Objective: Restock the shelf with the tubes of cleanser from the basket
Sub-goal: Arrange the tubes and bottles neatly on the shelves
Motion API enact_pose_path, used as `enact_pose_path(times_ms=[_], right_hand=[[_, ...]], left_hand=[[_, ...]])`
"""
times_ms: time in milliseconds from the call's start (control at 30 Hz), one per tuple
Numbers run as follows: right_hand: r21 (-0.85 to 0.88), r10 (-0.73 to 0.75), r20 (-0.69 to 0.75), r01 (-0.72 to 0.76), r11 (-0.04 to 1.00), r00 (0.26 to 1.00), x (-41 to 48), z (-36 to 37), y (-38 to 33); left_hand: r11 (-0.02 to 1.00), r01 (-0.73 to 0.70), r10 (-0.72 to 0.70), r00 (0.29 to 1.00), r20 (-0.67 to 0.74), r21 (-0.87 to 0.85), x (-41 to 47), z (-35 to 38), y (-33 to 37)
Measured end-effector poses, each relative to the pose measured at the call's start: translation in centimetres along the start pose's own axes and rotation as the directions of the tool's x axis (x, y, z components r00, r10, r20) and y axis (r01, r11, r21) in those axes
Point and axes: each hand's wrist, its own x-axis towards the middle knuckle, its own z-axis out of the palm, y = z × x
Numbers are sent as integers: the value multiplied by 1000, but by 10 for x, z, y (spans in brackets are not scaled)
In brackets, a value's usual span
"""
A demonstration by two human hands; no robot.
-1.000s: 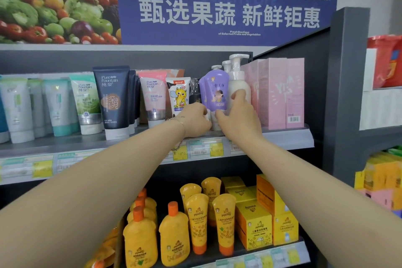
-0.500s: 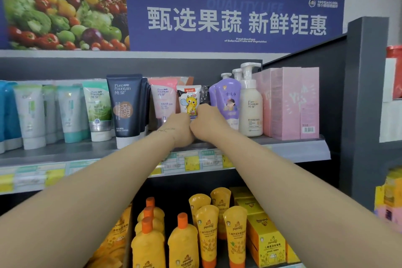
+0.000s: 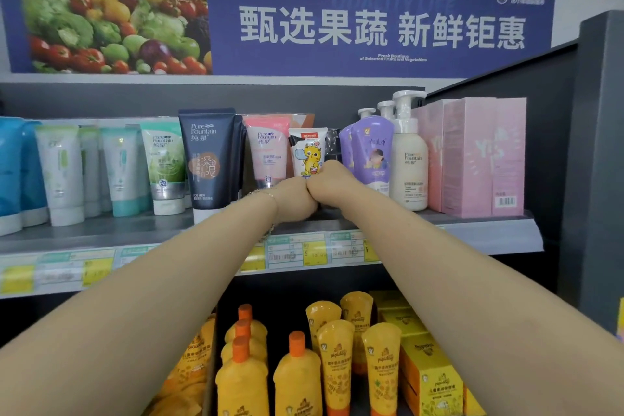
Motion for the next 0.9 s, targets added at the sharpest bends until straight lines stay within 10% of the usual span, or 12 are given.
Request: enact_pose_path(times_ms=[900], right_hand=[[-30,-71,3,71,997,997,12,8,15]], left_hand=[[983,-112,127,987,-97,148,25,18,-16]])
